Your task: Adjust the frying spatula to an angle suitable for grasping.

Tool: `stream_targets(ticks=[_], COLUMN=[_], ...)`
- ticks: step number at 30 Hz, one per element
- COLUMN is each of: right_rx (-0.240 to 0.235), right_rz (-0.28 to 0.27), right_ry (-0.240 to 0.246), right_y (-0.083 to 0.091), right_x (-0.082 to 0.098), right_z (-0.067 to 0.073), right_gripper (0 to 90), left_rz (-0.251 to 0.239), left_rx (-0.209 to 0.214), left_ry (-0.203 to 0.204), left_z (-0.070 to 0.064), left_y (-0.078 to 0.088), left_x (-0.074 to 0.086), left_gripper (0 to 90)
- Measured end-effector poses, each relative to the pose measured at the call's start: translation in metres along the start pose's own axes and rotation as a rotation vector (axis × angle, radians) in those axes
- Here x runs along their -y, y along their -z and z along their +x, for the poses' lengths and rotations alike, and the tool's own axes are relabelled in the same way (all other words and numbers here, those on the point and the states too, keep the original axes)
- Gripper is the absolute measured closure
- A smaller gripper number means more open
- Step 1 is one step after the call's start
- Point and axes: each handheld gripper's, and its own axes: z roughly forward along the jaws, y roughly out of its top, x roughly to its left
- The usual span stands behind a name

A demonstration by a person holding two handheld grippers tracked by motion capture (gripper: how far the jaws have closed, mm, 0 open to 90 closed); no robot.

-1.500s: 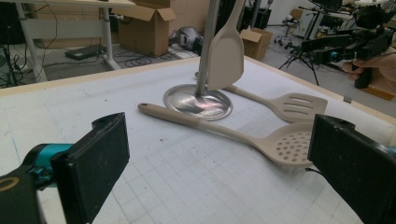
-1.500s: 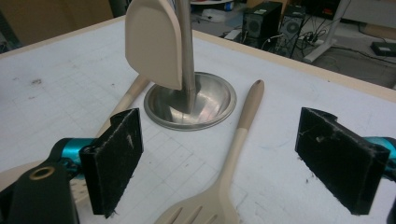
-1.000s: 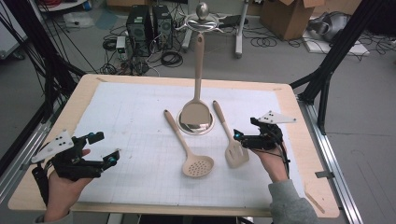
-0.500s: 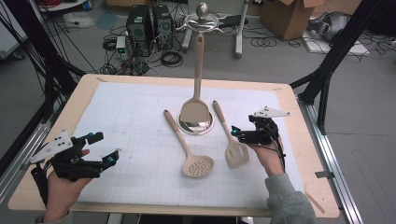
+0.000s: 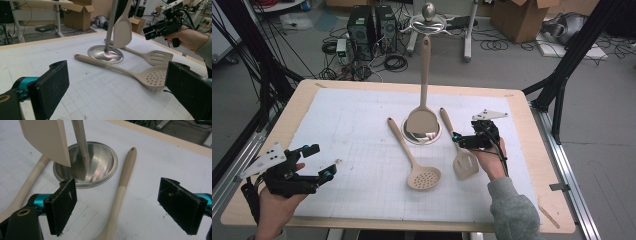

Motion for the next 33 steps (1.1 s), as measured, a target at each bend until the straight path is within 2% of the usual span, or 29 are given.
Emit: stream_targets(ticks=[9, 28, 33], right_rx=[0.031, 0.032, 0.036], right_rz=[0.043, 0.111, 0.126], right_ry=[0.008, 0.005, 0.023], right_y=[-0.017, -0.040, -0.045], right_x=[-0.001, 0.000, -0.003], right_z=[-0.003, -0.005, -0.002], right_gripper=[14.9, 15.1, 15.3], left_rz=[-0.004, 0.004, 0.003], left_rx=[-0.003, -0.004, -0.004], left_ry=[0.000, -0.001, 0.003], left_z=[-0.001, 0.000, 0.000], left_y=[0.002, 0.001, 0.002], left_x=[0.000, 0.002, 0.002], left_gripper=[6.0, 6.0, 6.0])
